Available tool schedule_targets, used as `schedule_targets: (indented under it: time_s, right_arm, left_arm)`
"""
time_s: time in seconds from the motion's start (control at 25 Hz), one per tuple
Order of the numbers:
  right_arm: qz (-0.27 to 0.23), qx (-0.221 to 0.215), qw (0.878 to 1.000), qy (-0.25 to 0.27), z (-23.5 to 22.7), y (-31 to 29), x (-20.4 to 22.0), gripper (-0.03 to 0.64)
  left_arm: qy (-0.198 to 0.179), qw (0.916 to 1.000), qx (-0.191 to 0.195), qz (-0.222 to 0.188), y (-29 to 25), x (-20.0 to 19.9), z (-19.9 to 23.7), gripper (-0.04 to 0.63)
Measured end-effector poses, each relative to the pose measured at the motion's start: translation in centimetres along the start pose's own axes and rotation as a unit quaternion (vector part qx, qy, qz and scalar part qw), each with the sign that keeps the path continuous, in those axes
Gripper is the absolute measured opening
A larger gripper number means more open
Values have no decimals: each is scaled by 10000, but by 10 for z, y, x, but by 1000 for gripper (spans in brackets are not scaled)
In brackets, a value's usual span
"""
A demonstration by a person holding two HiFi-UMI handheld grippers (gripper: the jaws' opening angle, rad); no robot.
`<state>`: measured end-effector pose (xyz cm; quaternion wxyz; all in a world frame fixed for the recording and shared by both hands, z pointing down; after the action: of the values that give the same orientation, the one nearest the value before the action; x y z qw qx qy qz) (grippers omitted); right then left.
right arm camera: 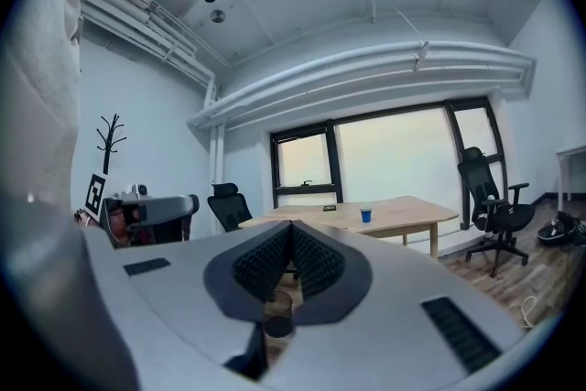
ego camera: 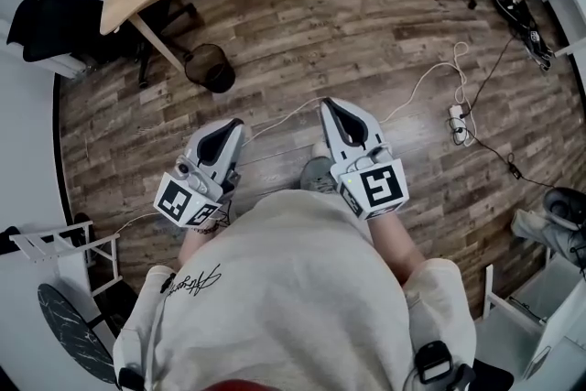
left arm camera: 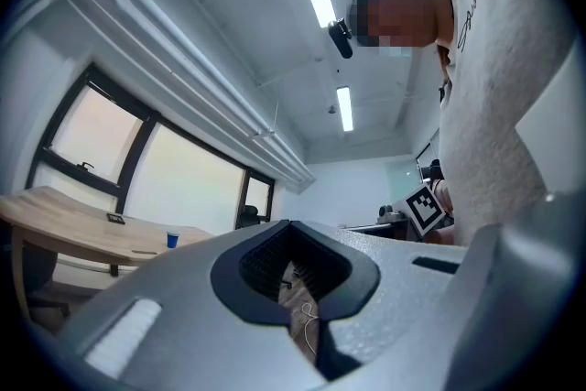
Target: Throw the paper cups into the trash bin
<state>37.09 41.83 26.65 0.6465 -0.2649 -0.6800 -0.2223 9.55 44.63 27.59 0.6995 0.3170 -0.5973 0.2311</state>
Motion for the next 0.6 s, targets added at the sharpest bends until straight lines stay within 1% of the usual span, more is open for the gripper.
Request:
schedule_targets:
  time_s: [0.12, 0.24, 0.6]
  right_arm:
    - [-37, 58, 10000, 15, -20, -15, -5, 8]
    - [-80, 78, 9999, 14, -40, -30, -10, 8]
    - [-86, -59, 9999, 31, -105, -61, -24, 8]
  left_arm:
    - [-50, 10000, 77, -24, -24, -2, 15, 3]
    - [-79, 9999, 74, -61, -46, -4, 28, 3]
    - [-124, 9999, -15, -97, -116, -4, 51, 3]
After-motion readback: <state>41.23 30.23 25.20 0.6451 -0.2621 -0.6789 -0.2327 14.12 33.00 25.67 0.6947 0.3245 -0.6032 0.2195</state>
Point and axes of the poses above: the fingertips, and each gripper's own axes: y backward along the fingers, z to its left, x out of its underside, the point moved 10 cm from there along y, backward along the fingers, and after that the axes turned 3 degrees about -x, right-handed, at the moved point
